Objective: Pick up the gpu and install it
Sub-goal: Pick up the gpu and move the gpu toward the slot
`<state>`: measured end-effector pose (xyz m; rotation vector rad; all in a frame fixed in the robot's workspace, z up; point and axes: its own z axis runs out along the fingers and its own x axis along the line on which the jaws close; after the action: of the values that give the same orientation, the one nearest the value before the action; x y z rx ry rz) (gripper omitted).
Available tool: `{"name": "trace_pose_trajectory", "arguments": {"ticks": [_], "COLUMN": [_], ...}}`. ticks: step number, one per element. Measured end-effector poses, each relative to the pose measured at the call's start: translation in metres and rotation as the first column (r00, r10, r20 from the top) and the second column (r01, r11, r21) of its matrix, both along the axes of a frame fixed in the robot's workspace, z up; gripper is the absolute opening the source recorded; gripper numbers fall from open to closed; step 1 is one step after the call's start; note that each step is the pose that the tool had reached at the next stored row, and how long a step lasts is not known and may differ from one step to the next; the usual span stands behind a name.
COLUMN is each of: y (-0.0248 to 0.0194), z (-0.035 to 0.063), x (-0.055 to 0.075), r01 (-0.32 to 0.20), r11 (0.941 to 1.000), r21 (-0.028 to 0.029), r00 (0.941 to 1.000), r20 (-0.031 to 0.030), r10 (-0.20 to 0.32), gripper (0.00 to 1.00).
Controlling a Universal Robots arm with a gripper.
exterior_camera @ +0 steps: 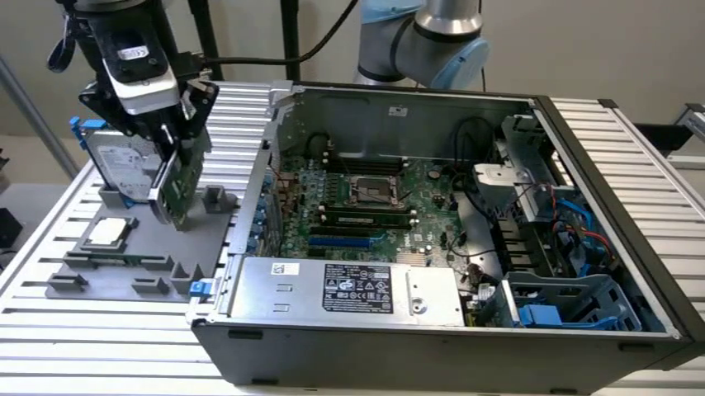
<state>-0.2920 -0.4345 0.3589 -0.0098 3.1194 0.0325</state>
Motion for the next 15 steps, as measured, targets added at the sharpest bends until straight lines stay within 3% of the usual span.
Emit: {"name": "trace_pose_trajectory", "arguments": {"ticks": [15], "y": [-0.0042], "z": [0.0670], "x": [0.062], "r01": [0.000], "r11": [1.0000], "r21": [0.0001], "r00": [1.0000], "r20": [-0.0095], "r10": [0.000], "gripper": [0.00]}}
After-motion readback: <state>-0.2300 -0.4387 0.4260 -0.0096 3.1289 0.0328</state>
